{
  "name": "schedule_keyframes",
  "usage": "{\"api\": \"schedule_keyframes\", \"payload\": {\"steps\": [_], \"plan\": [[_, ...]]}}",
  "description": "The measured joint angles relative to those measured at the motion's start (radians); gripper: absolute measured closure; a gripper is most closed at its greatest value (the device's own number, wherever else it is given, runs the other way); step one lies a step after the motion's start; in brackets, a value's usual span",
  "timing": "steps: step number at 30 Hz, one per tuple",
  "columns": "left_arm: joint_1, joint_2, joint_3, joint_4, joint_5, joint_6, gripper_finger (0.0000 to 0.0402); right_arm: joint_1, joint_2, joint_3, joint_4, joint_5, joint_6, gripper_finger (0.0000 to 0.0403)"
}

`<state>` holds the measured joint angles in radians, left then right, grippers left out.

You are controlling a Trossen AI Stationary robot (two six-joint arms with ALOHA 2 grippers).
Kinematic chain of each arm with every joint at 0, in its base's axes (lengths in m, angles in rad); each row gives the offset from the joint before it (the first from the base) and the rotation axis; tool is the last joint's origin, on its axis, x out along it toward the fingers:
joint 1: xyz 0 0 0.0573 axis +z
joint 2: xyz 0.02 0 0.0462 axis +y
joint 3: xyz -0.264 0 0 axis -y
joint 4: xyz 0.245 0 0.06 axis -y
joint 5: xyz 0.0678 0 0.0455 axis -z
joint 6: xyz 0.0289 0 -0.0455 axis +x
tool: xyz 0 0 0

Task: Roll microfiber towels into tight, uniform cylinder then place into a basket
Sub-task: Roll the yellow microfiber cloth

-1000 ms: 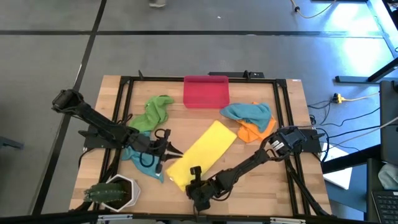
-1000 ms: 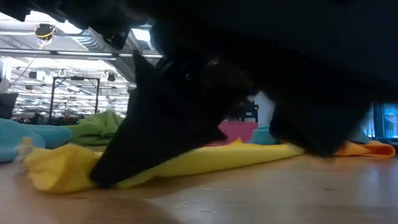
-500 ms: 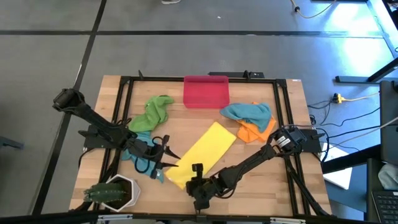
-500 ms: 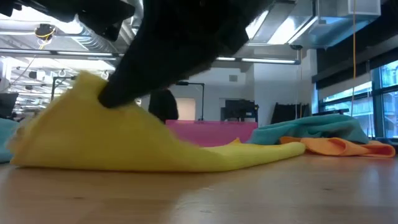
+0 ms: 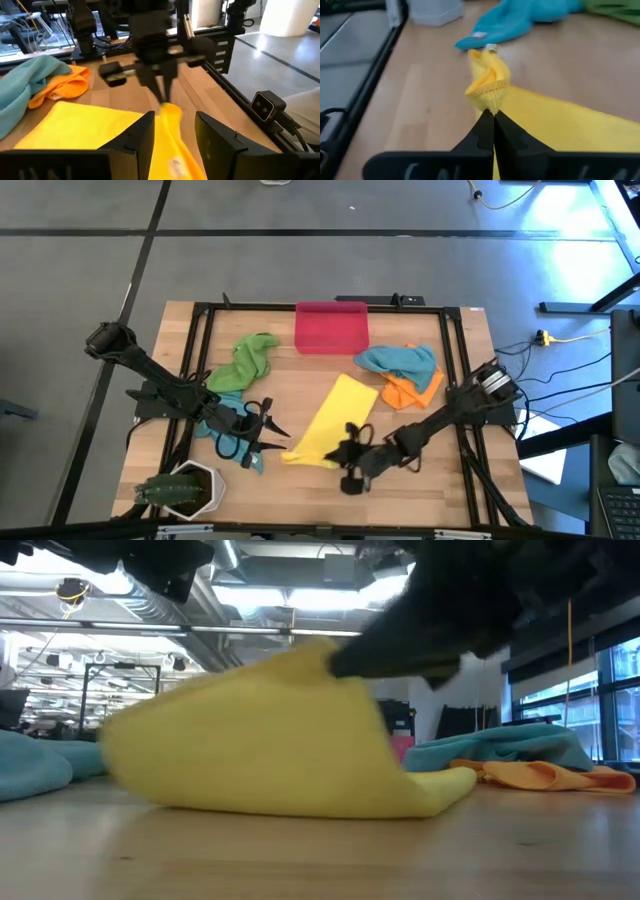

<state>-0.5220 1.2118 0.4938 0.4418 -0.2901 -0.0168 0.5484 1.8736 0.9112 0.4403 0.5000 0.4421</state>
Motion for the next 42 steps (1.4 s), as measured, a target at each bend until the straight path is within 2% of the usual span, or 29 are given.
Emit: {"api": "schedule_keyframes", "payload": {"steps": [7,15,22,25,29,36,39,42], "plan": [[0.002,0.0,0.0,0.0,0.0,0.001,0.027,0.013,-0.072,-0.181,0.168,0.132,0.076,0.0403],[0.003,0.023,0.0,-0.003,-0.001,0.001,0.027,0.03,-0.079,-0.216,0.181,0.178,0.043,0.0403],[0.064,0.136,0.001,0.065,0.009,0.0,0.027,0.036,-0.079,-0.216,0.177,0.166,0.025,0.0403],[0.113,0.187,0.011,0.086,0.065,-0.001,0.0266,0.035,-0.079,-0.216,0.177,0.154,0.023,0.0403],[0.184,0.243,0.067,0.055,0.123,0.0,0.0234,0.035,-0.079,-0.216,0.177,0.146,0.02,0.0403],[0.305,0.37,0.216,-0.118,0.323,0.031,0.0173,0.035,-0.079,-0.216,0.178,0.127,0.017,0.0403],[0.339,0.421,0.274,-0.196,0.427,0.054,0.0166,0.035,-0.079,-0.216,0.177,0.126,0.017,0.0403],[0.367,0.447,0.312,-0.239,0.481,0.058,0.0167,0.035,-0.079,-0.216,0.177,0.122,0.017,0.0403]]}}
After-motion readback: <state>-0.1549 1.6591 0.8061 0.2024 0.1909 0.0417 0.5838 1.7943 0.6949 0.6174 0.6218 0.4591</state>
